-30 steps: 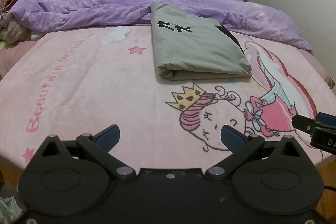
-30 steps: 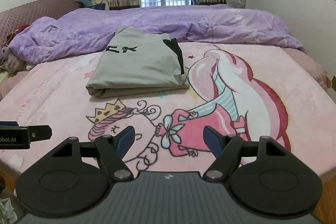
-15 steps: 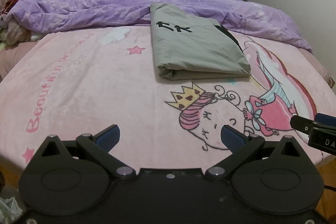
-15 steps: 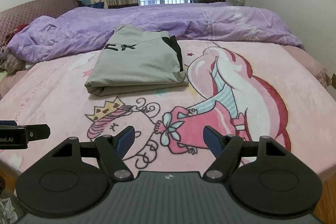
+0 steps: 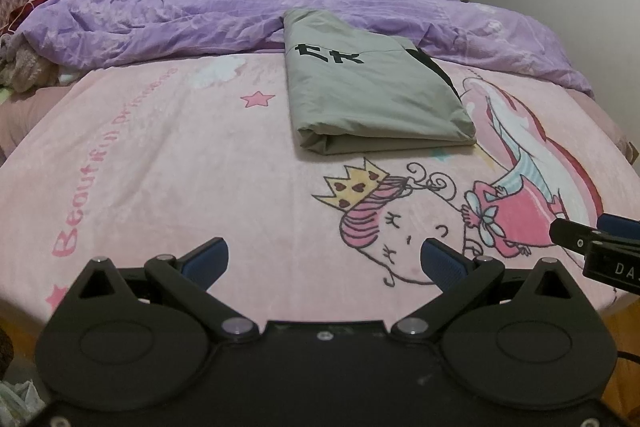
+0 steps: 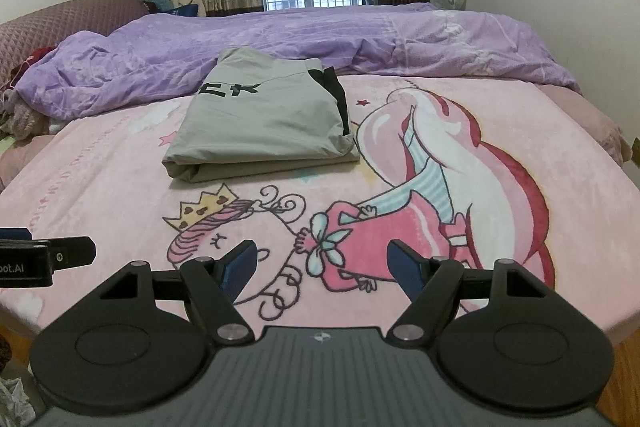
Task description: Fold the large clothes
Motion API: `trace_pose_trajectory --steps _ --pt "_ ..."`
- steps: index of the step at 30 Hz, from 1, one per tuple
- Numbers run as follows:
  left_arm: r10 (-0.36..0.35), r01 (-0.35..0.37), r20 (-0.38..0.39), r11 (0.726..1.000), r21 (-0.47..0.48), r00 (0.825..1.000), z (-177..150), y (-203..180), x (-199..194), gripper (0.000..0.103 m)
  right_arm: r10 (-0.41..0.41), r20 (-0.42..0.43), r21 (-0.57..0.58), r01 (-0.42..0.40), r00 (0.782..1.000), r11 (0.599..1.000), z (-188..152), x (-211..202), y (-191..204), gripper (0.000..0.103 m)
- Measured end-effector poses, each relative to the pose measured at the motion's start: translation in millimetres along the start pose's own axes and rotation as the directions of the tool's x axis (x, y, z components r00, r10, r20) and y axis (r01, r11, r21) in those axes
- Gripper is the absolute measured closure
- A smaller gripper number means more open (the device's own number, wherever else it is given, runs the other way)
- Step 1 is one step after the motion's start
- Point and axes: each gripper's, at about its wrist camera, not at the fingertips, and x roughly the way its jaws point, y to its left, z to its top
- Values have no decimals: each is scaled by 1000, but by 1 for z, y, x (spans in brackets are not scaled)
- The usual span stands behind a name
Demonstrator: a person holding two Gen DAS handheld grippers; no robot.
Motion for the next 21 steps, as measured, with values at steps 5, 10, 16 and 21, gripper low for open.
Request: trace_pose_trajectory --steps 5,10,16,21 --pt "0 0 4 1000 -3 1000 0 0 -1 0 0 0 0 0 1000 1000 0 0 0 16" --pt "-9 9 8 1000 -5 1000 0 0 -3 0 0 0 0 0 1000 1000 0 0 -1 16" --pt "-8 8 2 1000 -4 1000 -1 -1 -2 0 -1 0 2 1 1000 1000 0 -1 -1 16" --pt "-6 6 -2 1000 -3 1000 -1 -1 -2 0 -2 -1 3 2 1000 1000 0 -1 -2 16"
